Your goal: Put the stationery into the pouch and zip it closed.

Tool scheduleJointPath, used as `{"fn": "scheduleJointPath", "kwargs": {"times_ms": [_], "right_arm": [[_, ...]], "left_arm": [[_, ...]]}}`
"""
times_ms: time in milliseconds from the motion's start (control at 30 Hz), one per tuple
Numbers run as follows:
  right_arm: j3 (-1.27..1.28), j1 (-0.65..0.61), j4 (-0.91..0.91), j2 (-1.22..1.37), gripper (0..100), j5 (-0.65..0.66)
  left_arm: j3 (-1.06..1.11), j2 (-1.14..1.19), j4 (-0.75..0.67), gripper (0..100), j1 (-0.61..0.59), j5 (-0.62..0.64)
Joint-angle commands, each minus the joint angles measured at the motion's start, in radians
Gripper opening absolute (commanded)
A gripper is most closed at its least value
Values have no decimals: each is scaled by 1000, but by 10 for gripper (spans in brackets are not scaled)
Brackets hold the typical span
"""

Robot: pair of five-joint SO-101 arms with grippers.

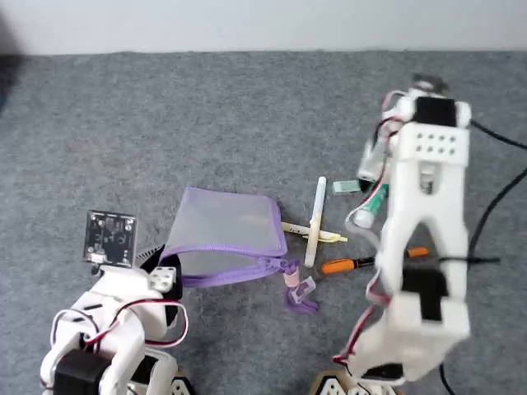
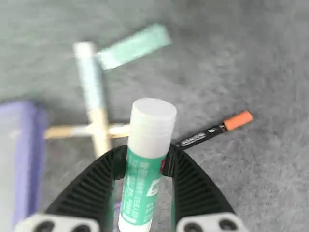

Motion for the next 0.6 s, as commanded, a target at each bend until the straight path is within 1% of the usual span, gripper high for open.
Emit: {"fn": "scheduleJointPath", "kwargs": {"times_ms": [0, 200, 300, 367, 500, 567], "right_arm": [[63, -94, 41, -245, 8, 21], [127, -209, 39, -458, 8, 18], [123, -275, 27, -544, 8, -18], [123, -344, -1, -604, 8, -61], [129, -538, -107, -687, 8, -196], [129, -618, -176, -693, 8, -210]], "left_arm": [[-128, 133, 5, 11, 2, 49], [-280, 362, 0, 11, 3, 64], [-328, 436, -2, 11, 3, 64], [-360, 482, -2, 11, 5, 64], [-412, 559, -2, 11, 5, 66], [-430, 591, -2, 11, 5, 66]]}}
